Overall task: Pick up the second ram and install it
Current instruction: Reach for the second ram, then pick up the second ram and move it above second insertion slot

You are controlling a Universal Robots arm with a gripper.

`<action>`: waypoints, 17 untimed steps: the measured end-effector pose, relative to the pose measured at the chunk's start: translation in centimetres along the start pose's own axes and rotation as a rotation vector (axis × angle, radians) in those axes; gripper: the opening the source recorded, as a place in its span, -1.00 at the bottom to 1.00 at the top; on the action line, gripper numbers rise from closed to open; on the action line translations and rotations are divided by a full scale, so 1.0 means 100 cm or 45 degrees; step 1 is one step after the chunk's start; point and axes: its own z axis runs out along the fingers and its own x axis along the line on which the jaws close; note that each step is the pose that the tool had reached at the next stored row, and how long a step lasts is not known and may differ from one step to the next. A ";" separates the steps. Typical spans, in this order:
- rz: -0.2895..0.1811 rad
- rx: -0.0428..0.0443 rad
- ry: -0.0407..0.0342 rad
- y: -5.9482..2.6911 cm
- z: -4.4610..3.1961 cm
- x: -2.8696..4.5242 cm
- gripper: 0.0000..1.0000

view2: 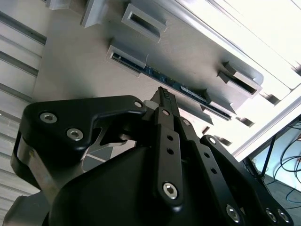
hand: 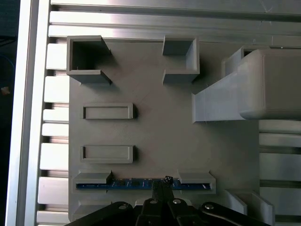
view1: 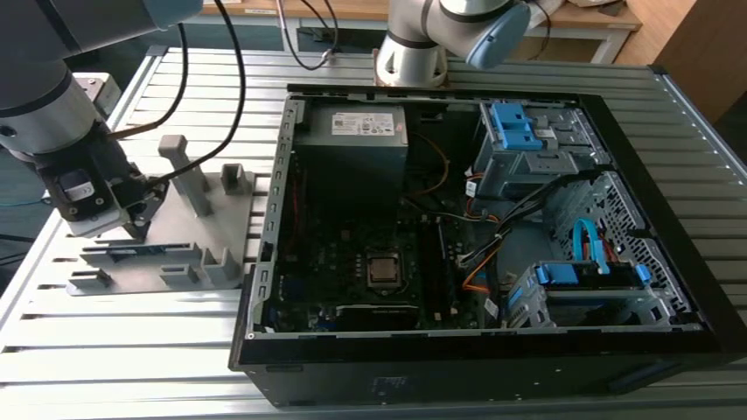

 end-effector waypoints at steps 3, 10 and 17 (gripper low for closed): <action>0.000 0.000 -0.0001 0.0000 0.0001 0.0000 -0.80; -0.010 0.000 0.0004 0.0000 0.0001 0.0000 -0.80; -0.145 0.000 0.0060 0.0000 0.0002 0.0001 -0.80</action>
